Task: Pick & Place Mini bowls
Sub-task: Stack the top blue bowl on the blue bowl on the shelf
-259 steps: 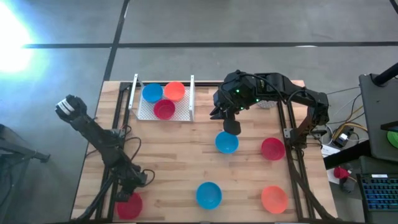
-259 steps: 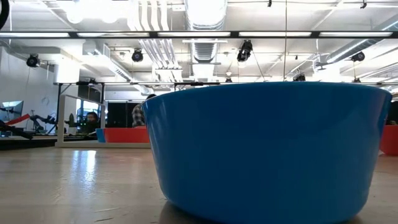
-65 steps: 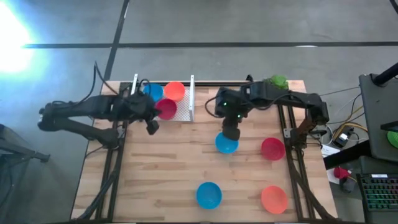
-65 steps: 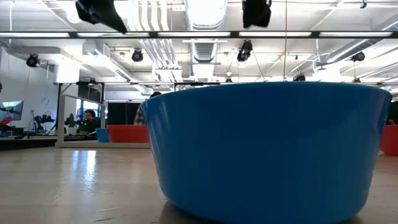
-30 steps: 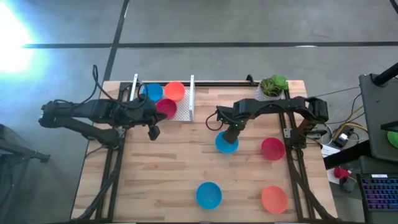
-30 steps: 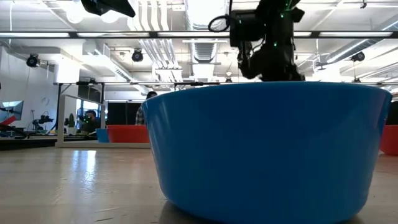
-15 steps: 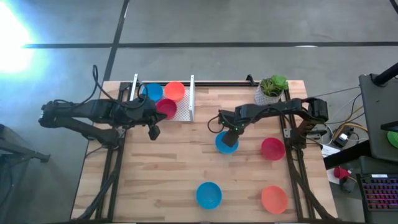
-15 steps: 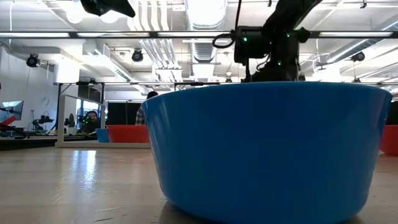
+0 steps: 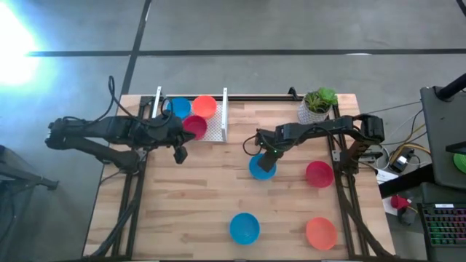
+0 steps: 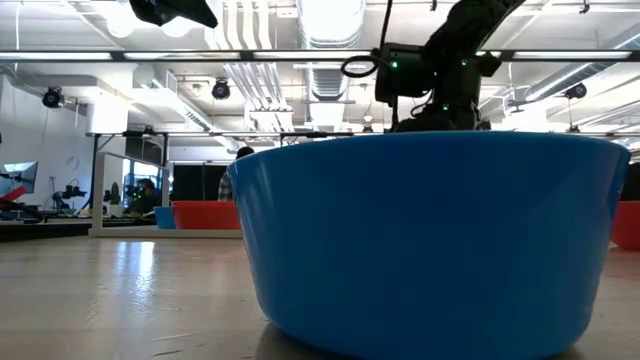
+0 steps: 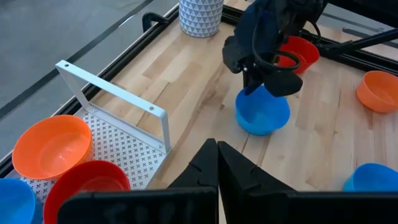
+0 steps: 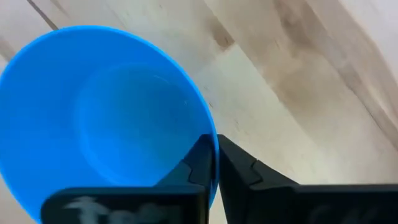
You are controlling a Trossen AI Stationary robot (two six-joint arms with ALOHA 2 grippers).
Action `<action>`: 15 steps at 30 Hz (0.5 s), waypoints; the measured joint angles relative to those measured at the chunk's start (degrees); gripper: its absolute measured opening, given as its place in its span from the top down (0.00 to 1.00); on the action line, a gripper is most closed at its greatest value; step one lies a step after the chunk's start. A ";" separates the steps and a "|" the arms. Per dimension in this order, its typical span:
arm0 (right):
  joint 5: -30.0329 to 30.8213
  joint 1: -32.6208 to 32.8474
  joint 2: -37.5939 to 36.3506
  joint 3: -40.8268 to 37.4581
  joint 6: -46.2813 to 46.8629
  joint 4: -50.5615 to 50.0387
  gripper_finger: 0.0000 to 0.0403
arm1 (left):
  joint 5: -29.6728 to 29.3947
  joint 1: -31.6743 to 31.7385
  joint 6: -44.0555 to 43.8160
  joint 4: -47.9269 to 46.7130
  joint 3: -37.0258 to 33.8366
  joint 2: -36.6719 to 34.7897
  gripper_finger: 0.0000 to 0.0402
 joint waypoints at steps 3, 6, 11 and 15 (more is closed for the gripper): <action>0.11 0.00 0.00 2.34 0.00 -0.24 0.98 | -0.01 0.01 0.00 0.00 0.00 0.00 1.00; 0.26 0.00 0.00 6.76 -0.09 -0.22 0.98 | -0.01 0.02 0.00 0.00 0.00 0.00 1.00; 0.24 0.00 0.59 16.29 -2.88 0.02 0.98 | 0.00 0.02 0.00 0.00 0.00 0.00 1.00; 0.22 0.00 2.92 23.79 -5.65 -0.02 0.98 | 0.00 0.00 0.00 0.00 0.00 0.00 1.00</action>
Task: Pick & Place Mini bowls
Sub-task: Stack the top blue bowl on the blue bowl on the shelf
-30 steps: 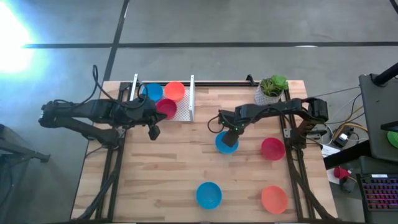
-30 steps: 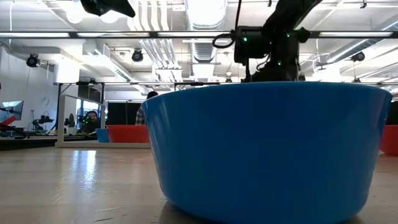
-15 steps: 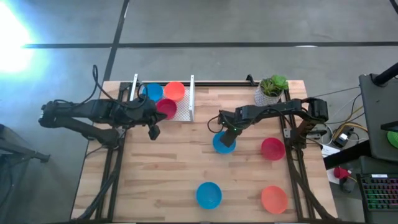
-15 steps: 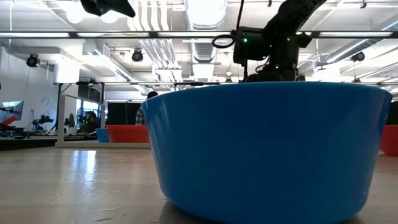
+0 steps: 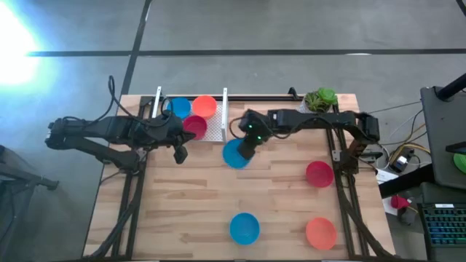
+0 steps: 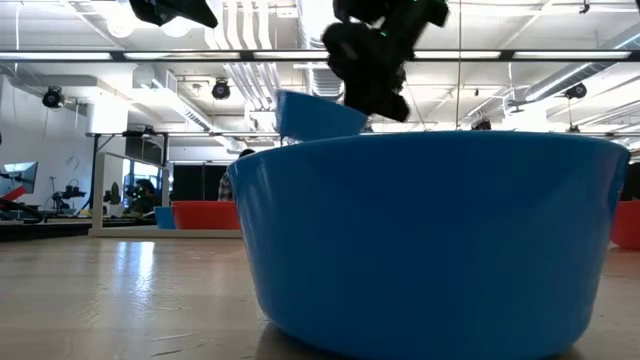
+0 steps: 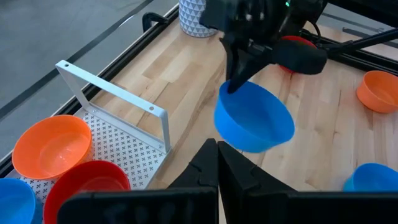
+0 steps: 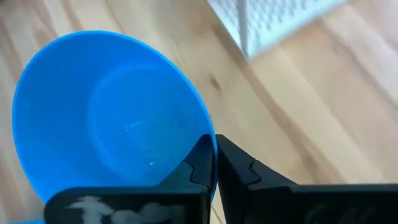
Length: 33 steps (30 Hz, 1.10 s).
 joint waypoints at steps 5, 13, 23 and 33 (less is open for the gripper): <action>-1.50 0.18 5.89 8.36 -2.10 -0.24 0.98 | 0.00 0.00 0.02 -0.04 0.00 -0.01 1.00; -6.63 0.53 19.09 20.84 -4.86 -3.25 0.98 | 0.02 0.00 0.07 -0.24 0.00 -0.13 1.00; -6.16 0.49 31.94 35.66 -8.65 -15.02 0.98 | 0.25 -0.02 0.20 -0.50 0.00 -0.15 1.00; -6.46 0.48 34.31 38.10 -8.18 -18.49 0.98 | 0.57 -0.02 0.20 -0.42 0.00 -0.15 1.00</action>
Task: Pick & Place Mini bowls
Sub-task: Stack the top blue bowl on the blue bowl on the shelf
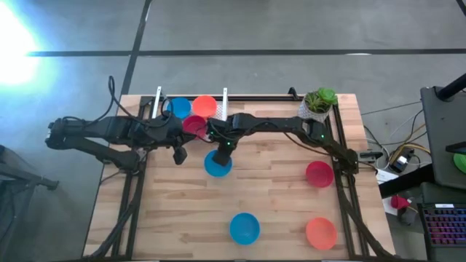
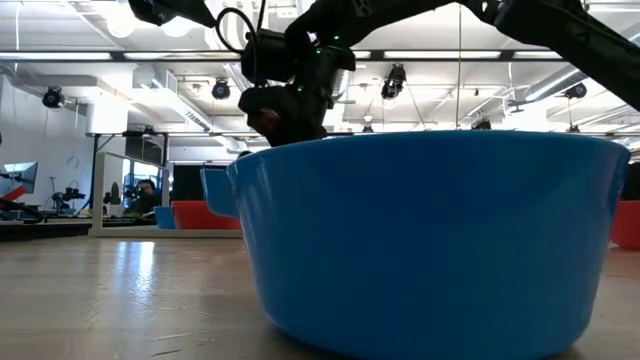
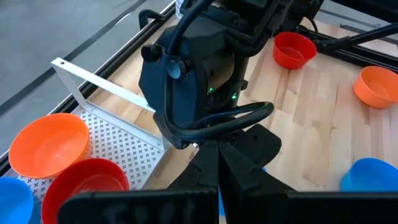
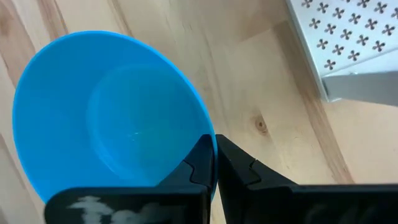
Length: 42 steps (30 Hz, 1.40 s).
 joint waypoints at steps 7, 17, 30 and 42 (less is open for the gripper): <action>-0.09 0.08 -0.03 -0.20 0.02 -0.11 0.92 | 0.04 0.02 0.02 0.00 0.00 0.00 1.00; 0.23 0.50 -0.03 -0.27 -0.45 -0.11 0.74 | 1.07 0.00 0.02 -0.06 0.00 -0.02 1.00; 3.23 0.15 -4.65 1.86 -1.30 -7.49 0.78 | 0.68 0.02 -0.03 -3.31 0.00 -0.02 1.00; 15.37 3.71 -18.51 0.38 -4.66 -8.72 0.85 | 1.11 0.04 -1.70 -6.67 0.00 0.50 1.00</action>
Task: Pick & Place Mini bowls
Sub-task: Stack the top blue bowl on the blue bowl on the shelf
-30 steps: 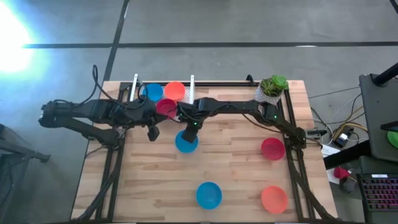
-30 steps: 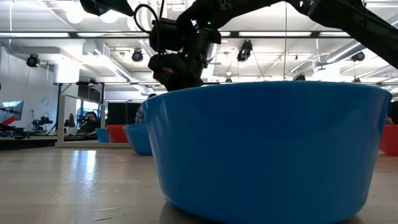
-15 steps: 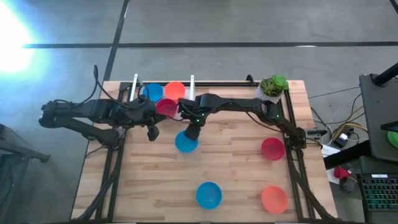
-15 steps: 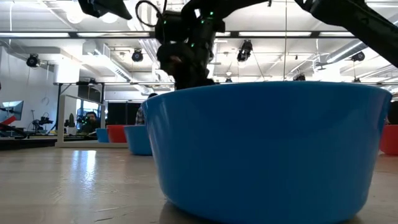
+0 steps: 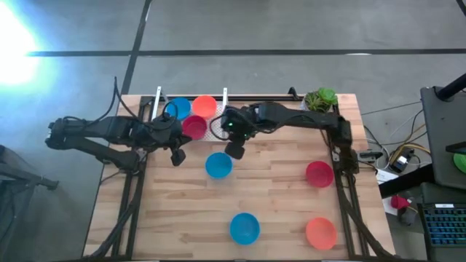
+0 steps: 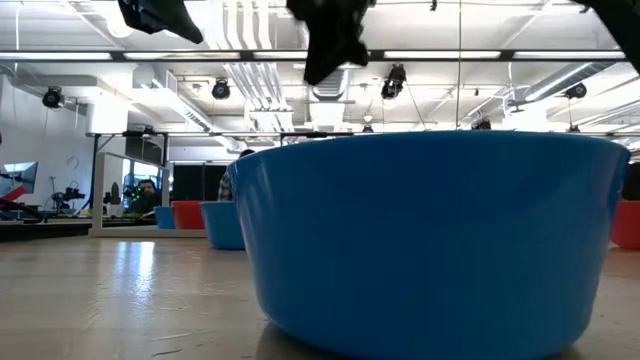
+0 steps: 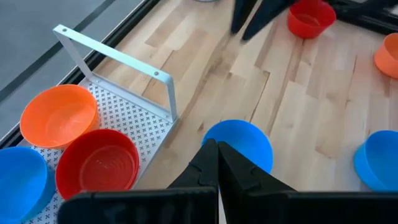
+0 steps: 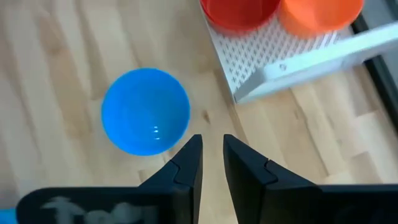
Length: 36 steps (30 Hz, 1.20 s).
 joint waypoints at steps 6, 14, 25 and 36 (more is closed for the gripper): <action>0.55 1.46 -5.80 -1.41 -1.50 0.09 0.85 | 0.04 0.00 1.48 -0.06 -0.03 0.38 0.95; 5.25 3.06 -13.53 -6.04 -1.29 0.20 0.85 | 0.24 0.00 3.07 -0.06 -0.09 2.92 0.80; 6.13 3.44 -22.72 -13.66 -1.07 2.42 0.85 | -0.08 0.07 3.42 0.41 -2.12 13.30 0.74; 5.87 3.48 -29.98 -21.84 -1.70 8.60 0.85 | -0.57 0.55 4.61 6.25 -7.39 21.91 0.74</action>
